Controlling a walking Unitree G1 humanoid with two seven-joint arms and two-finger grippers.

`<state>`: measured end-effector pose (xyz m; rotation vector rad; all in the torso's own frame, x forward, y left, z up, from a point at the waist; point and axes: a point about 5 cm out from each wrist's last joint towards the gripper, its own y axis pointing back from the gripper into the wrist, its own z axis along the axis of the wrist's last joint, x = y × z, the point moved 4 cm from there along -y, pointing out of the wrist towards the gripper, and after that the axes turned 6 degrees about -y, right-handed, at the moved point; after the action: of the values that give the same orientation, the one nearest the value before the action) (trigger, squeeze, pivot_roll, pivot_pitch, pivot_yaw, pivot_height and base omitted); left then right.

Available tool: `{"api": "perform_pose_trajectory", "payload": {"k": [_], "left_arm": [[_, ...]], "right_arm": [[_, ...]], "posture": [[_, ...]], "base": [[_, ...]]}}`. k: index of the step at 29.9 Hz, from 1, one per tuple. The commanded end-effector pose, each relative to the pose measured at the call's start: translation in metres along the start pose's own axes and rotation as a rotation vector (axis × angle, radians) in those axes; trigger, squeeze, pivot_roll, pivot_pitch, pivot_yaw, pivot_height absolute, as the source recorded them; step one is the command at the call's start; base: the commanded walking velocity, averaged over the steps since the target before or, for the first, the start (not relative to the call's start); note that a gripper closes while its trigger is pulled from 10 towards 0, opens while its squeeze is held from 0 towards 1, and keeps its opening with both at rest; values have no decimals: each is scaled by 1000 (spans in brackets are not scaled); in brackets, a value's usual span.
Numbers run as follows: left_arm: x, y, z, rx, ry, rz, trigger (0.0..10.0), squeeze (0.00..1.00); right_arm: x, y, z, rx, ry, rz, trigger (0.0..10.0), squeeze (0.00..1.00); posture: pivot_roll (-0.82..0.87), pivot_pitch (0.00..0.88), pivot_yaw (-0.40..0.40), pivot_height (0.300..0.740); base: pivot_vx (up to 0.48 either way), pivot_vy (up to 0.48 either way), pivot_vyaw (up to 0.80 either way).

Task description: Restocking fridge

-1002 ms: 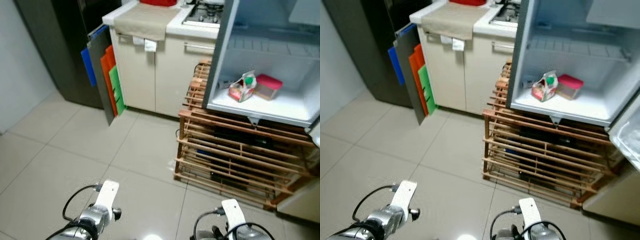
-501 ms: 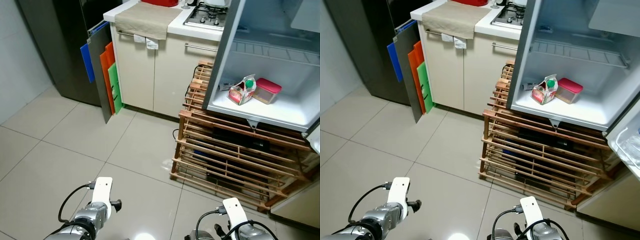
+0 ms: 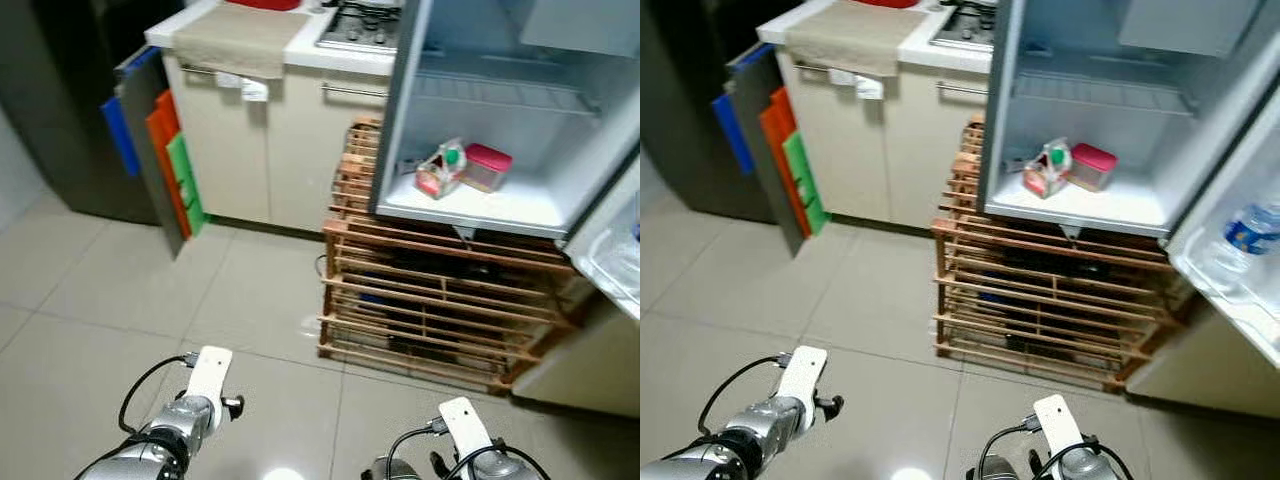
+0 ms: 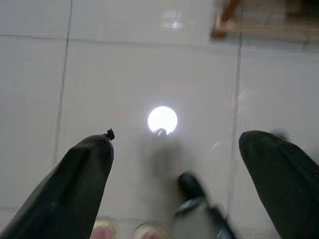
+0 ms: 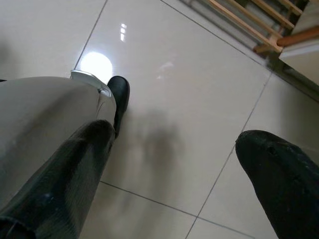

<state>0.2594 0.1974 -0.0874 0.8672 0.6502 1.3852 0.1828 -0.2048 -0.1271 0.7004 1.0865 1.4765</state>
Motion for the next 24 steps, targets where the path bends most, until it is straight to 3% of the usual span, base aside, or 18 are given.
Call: {"api": "perform_pose_trajectory", "payload": {"k": [1, 9, 12, 19, 24], "left_arm": [[0, 0, 15, -43, 20, -7, 10000, 0], [-10, 0, 26, -66, -36, -45, 10000, 0], [-12, 0, 34, -73, -93, -45, 10000, 0], [-16, 1, 52, -107, -130, -55, 10000, 0], [-17, 2, 59, -115, -151, -53, 10000, 0]], "right_arm": [[1, 0, 1, -10, 14, -3, 10000, 0], [13, 0, -8, -1, -4, -1, 10000, 0], [17, 0, -13, 5, -19, -4, 10000, 0], [11, -1, -3, -27, -56, -16, 10000, 0], [15, -1, -3, -25, -48, -8, 10000, 0]], "posture": [[-163, 0, 19, 711], [-198, 0, 35, 711], [-204, 0, 39, 711], [-220, 0, 57, 711], [-221, 0, 62, 711]], "base": [[0, 0, -769], [0, -426, -769], [0, -454, -767], [0, -478, -761], [0, 0, 0]]}}
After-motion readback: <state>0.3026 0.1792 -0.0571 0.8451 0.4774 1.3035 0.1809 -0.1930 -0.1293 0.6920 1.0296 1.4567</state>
